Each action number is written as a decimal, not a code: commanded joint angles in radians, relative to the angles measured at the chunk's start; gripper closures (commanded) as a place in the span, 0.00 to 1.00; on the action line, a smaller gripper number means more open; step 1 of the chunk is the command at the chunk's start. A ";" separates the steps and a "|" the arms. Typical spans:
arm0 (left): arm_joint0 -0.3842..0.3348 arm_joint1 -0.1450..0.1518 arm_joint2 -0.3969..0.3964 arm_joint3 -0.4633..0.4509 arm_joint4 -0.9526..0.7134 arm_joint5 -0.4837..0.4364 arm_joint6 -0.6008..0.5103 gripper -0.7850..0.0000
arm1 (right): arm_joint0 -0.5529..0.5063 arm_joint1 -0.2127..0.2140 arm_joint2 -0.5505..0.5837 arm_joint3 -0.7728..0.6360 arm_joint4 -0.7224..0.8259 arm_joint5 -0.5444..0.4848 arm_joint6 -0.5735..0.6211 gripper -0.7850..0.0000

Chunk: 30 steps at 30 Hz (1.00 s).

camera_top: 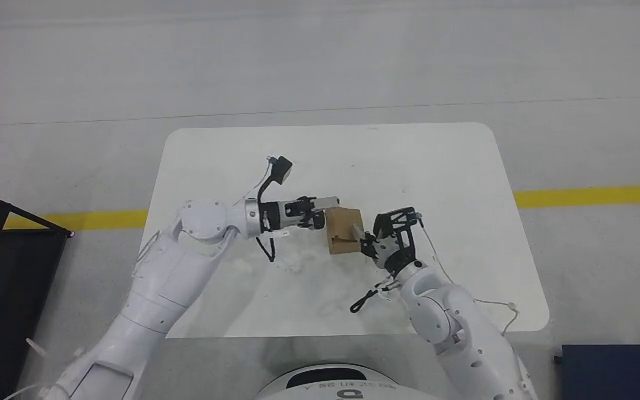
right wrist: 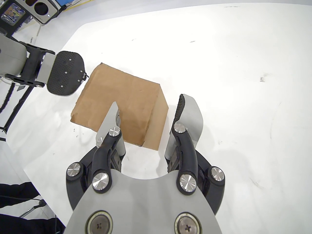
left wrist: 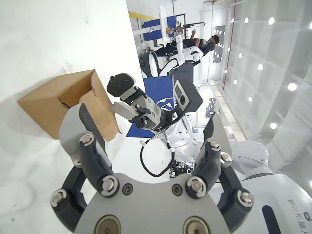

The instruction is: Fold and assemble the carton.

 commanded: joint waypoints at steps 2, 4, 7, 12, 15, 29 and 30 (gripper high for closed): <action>-0.014 -0.002 0.012 0.007 0.010 0.034 -0.003 0.00 | 0.000 0.000 -0.005 -0.004 -0.008 -0.001 0.001 0.41; -0.032 -0.001 0.025 0.005 0.042 0.079 -0.031 0.00 | 0.001 0.000 -0.010 -0.006 -0.016 0.000 0.007 0.42; -0.055 0.000 0.037 0.003 0.076 0.110 -0.050 0.08 | 0.005 0.000 -0.019 -0.010 -0.036 0.007 0.019 0.44; -0.104 -0.003 0.073 0.022 0.143 0.157 -0.091 0.48 | 0.019 -0.002 -0.038 -0.008 -0.052 0.007 0.040 0.44; -0.132 -0.006 0.094 0.038 0.162 0.194 -0.111 0.51 | 0.025 -0.003 -0.046 -0.008 -0.059 0.008 0.046 0.45; -0.254 -0.030 0.194 0.121 0.257 0.176 -0.157 0.58 | 0.030 -0.003 -0.063 -0.017 -0.076 0.002 0.061 0.45; -0.259 -0.033 0.200 0.127 0.256 0.173 -0.156 0.63 | 0.029 -0.003 -0.064 -0.018 -0.077 0.000 0.063 0.45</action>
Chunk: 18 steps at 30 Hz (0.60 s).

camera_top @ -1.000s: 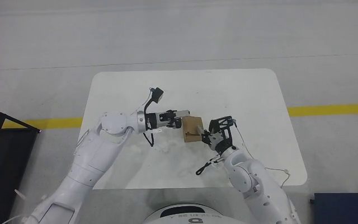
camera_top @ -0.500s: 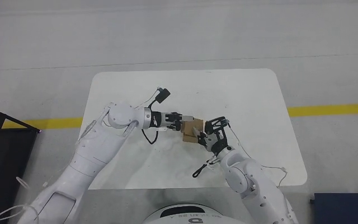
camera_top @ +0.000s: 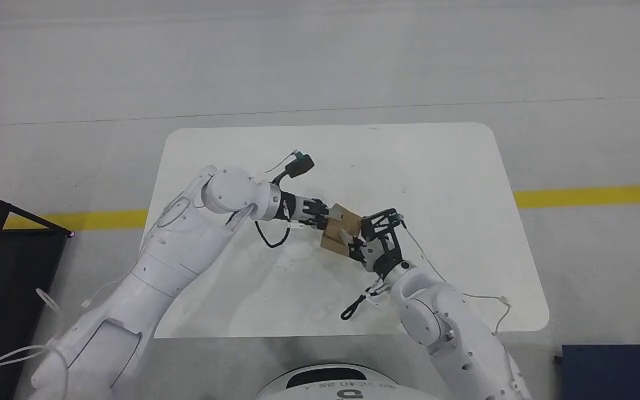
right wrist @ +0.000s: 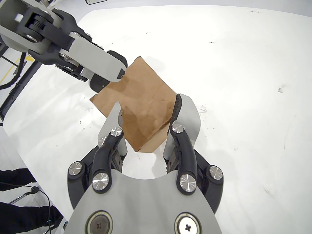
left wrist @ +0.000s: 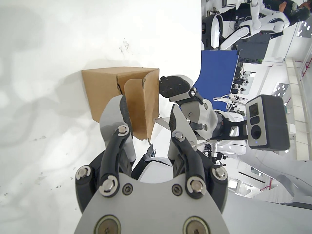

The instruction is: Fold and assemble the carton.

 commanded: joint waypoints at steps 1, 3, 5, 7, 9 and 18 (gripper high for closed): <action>-0.008 -0.004 0.011 0.011 -0.005 -0.006 0.000 0.67 | 0.000 0.000 -0.001 -0.001 -0.001 -0.002 0.002 0.45; -0.016 -0.009 0.020 0.021 -0.012 -0.012 0.001 0.83 | -0.001 0.000 -0.003 -0.001 -0.003 -0.003 0.005 0.45; -0.022 -0.012 0.028 0.028 -0.017 -0.017 -0.002 1.00 | 0.000 0.000 -0.005 0.000 -0.003 -0.004 0.006 0.45; -0.026 -0.015 0.034 0.033 -0.024 -0.020 -0.003 1.00 | 0.001 0.000 -0.008 0.002 -0.003 -0.005 0.009 0.45; -0.030 -0.017 0.039 0.037 -0.025 -0.021 -0.007 1.00 | 0.003 0.000 -0.009 0.004 -0.004 -0.006 0.009 0.44; -0.033 -0.021 0.041 0.042 -0.036 -0.026 0.005 1.00 | -0.001 0.000 0.001 0.000 -0.002 0.006 -0.003 0.35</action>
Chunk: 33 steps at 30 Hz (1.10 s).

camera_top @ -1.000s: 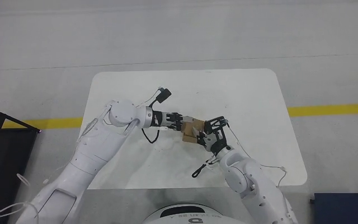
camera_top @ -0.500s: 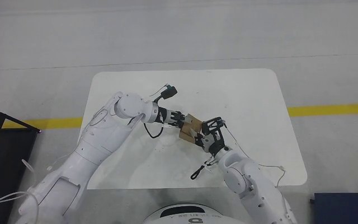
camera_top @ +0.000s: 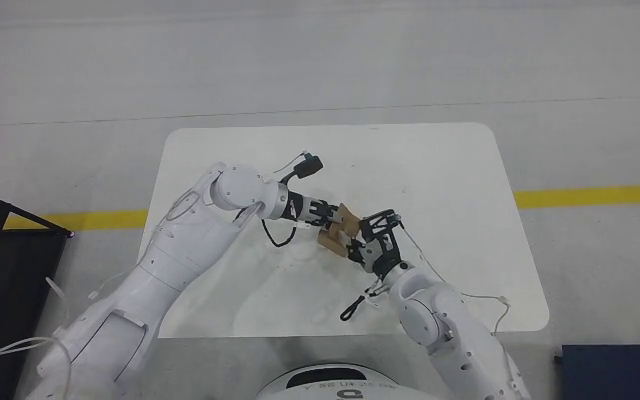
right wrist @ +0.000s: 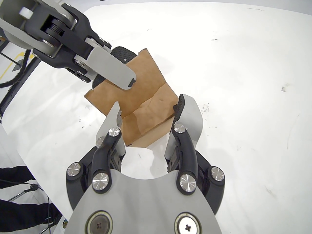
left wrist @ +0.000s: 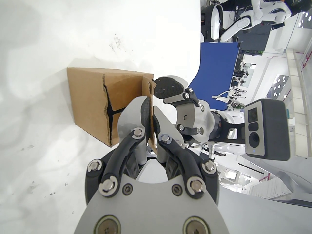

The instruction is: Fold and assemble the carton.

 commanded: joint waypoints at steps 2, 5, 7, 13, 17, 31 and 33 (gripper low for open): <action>0.008 0.001 -0.012 -0.006 -0.014 -0.007 0.022 0.00 | -0.007 0.001 0.010 -0.008 0.005 0.005 -0.016 0.33; 0.017 0.006 -0.037 -0.023 -0.027 -0.004 0.034 0.00 | -0.024 0.002 0.028 -0.023 0.020 0.014 -0.047 0.31; 0.030 0.015 -0.061 -0.036 -0.027 0.000 0.034 0.00 | -0.035 0.002 0.041 -0.028 0.038 0.020 -0.068 0.31; 0.101 0.051 -0.167 -0.085 -0.001 -0.022 0.057 0.00 | -0.033 -0.001 0.058 -0.001 0.113 0.024 -0.094 0.36; 0.162 0.078 -0.239 -0.118 0.043 -0.035 0.057 0.00 | -0.011 -0.006 0.052 0.037 0.164 0.037 -0.088 0.41; 0.265 0.112 -0.291 -0.171 0.128 -0.057 0.045 0.00 | 0.040 -0.016 0.023 0.075 0.186 0.086 -0.040 0.51; 0.262 0.113 -0.284 -0.158 0.158 -0.063 0.045 0.00 | 0.039 -0.016 0.021 0.073 0.183 0.088 -0.038 0.50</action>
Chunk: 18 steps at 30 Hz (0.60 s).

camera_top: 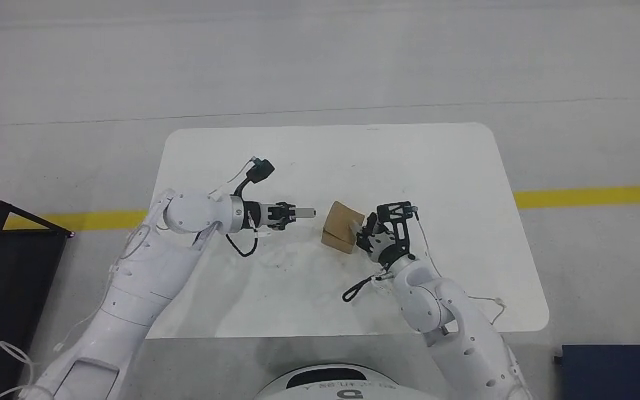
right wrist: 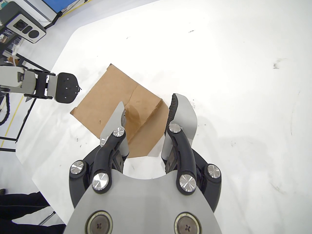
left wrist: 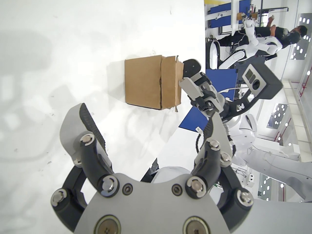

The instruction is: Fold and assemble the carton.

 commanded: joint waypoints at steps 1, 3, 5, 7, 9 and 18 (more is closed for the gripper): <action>-0.003 0.001 0.005 0.012 0.024 -0.006 -0.002 0.00 | -0.002 0.000 -0.001 -0.004 -0.004 0.002 0.001 0.50; -0.003 0.002 0.009 0.022 0.025 -0.012 0.002 0.00 | -0.005 0.000 0.001 -0.009 -0.003 0.004 -0.002 0.50; -0.004 0.001 0.014 0.030 0.027 -0.012 0.004 0.00 | -0.009 0.000 0.001 -0.014 -0.004 0.000 -0.003 0.50; -0.007 0.001 0.020 0.037 0.029 -0.016 0.008 0.00 | -0.012 0.001 0.001 -0.020 -0.003 -0.003 -0.004 0.50; -0.012 -0.001 0.029 0.044 0.032 -0.019 0.012 0.00 | -0.015 0.001 0.000 -0.025 -0.007 -0.007 -0.004 0.50; -0.063 -0.018 0.096 0.112 0.039 -0.038 0.023 0.00 | -0.018 0.000 -0.006 -0.023 -0.009 -0.015 -0.002 0.51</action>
